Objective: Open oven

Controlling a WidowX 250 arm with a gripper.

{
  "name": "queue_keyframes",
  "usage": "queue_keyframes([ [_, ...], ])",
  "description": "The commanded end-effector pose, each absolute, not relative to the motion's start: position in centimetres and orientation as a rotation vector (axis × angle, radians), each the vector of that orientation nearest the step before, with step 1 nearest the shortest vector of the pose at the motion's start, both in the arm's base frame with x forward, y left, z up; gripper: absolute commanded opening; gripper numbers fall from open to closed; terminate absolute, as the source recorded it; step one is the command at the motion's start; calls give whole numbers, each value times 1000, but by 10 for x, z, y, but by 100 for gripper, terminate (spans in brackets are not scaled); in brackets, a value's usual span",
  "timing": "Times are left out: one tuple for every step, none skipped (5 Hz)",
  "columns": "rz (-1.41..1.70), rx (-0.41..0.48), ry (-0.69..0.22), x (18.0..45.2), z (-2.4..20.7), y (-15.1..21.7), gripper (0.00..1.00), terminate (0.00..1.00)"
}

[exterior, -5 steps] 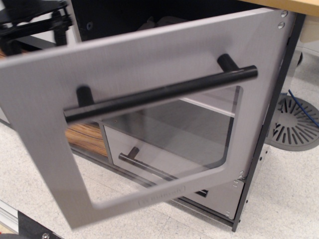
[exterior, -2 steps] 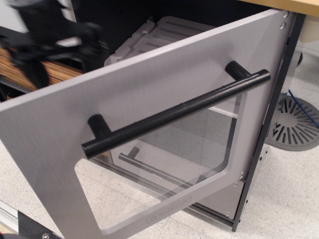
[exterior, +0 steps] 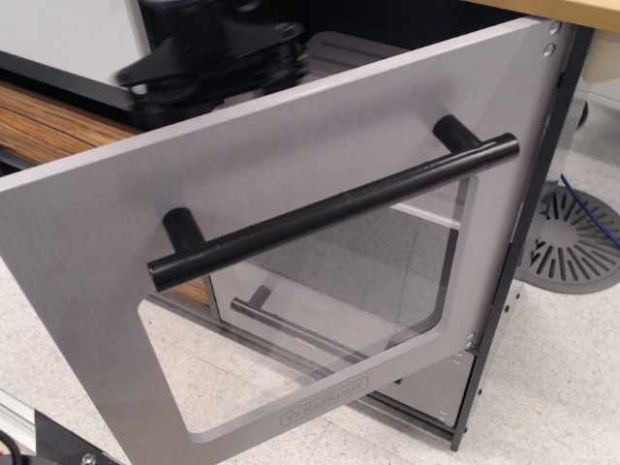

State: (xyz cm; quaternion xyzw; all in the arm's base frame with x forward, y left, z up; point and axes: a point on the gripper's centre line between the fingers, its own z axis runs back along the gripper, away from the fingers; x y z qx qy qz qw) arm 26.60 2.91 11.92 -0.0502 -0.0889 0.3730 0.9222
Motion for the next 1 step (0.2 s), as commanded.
queue_keyframes([
  [736, -135, -231, 269, 139, 31, 100, 100],
])
